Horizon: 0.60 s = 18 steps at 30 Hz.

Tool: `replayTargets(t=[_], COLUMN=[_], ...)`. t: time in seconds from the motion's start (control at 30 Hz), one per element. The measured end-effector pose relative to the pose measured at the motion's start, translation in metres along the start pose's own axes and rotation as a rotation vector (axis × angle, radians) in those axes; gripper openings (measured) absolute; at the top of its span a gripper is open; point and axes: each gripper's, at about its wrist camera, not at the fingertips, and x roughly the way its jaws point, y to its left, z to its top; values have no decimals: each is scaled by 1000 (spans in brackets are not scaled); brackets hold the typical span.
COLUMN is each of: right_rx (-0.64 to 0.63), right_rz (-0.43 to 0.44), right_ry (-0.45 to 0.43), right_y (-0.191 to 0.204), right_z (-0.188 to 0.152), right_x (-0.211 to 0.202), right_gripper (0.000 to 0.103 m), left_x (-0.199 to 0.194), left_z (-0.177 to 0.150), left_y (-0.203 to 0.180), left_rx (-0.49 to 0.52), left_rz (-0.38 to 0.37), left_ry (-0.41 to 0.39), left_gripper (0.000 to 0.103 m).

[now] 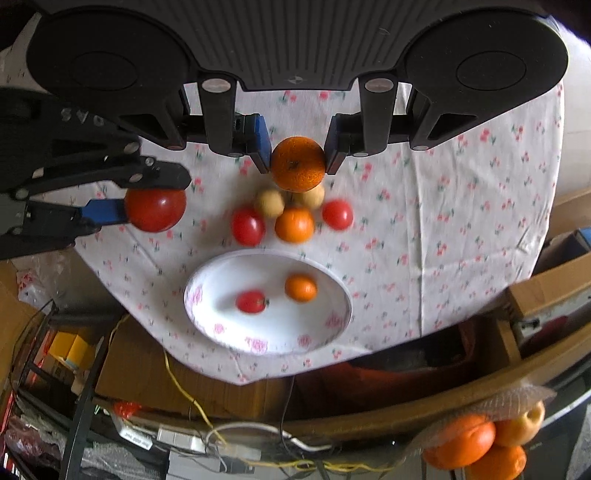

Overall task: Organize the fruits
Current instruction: 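Carry the tangerine and large tomato into the white bowl and release both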

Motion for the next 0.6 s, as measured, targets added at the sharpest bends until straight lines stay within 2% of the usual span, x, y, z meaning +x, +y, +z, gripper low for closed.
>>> replayTargets(t=[0.6], right_rx=[87], right_rz=[-61], right_ry=[-60], right_y=[-29], right_z=[48], right_x=[19], right_gripper=[41], left_x=[28], left_z=[59], left_y=[-3], left_rx=[-26], left_rz=[1], left_ry=[-33], left_gripper=[37])
